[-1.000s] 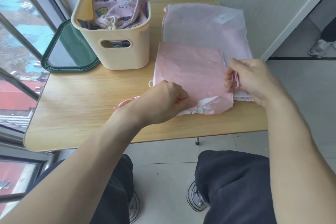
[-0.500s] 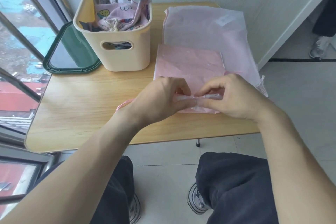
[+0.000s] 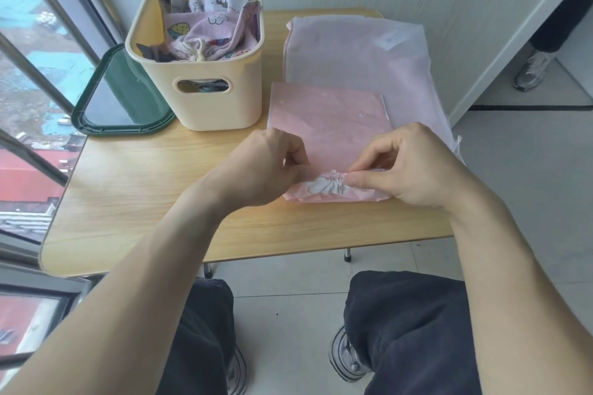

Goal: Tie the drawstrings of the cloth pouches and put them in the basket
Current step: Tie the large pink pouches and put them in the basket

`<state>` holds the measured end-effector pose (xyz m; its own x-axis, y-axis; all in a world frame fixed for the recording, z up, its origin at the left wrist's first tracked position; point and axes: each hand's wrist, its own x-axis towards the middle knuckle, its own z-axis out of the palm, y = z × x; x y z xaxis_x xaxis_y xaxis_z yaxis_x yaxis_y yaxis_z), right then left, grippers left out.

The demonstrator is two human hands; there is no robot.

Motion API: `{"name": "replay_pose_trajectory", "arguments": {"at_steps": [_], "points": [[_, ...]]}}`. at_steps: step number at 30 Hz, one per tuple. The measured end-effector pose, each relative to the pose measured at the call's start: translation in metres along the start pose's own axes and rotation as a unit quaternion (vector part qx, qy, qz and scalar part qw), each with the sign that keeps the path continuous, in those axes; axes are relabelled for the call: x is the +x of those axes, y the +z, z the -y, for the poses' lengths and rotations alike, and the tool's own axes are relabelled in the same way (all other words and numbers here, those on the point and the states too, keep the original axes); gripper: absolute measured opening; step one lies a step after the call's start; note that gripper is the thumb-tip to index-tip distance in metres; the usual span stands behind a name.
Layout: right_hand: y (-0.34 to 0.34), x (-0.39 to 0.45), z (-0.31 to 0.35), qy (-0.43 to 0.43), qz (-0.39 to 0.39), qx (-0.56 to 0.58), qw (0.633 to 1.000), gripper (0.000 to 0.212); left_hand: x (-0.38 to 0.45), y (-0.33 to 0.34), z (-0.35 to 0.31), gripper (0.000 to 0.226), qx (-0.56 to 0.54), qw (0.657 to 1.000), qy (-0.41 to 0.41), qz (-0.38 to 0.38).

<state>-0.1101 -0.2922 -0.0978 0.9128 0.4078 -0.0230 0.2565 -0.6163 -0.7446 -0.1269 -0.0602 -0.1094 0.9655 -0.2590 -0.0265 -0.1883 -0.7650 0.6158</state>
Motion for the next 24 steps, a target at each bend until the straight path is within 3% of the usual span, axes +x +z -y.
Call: {"name": "replay_pose_trajectory", "arguments": {"at_steps": [5, 9, 11, 15, 24], "points": [[-0.007, 0.003, -0.002, 0.017, -0.002, 0.055, 0.998, 0.011, 0.002, -0.012, 0.006, 0.015, 0.0, 1.0, -0.019, -0.021], [0.003, 0.004, 0.002, 0.019, 0.04, 0.016, 0.999, 0.01, -0.001, -0.012, 0.006, 0.025, -0.036, 0.999, -0.026, -0.015], [0.012, 0.005, 0.005, 0.014, 0.045, -0.013, 0.999, 0.011, -0.001, -0.009, 0.003, 0.035, -0.114, 0.993, -0.038, 0.016], [0.025, 0.009, 0.011, -0.002, 0.059, -0.036, 0.998, 0.007, 0.002, -0.003, -0.007, 0.056, -0.297, 0.948, -0.032, 0.109], [0.029, 0.007, 0.008, 0.02, 0.058, -0.043, 0.997, 0.029, 0.006, 0.007, -0.007, 0.024, -0.395, 0.91, -0.047, 0.116]]}}
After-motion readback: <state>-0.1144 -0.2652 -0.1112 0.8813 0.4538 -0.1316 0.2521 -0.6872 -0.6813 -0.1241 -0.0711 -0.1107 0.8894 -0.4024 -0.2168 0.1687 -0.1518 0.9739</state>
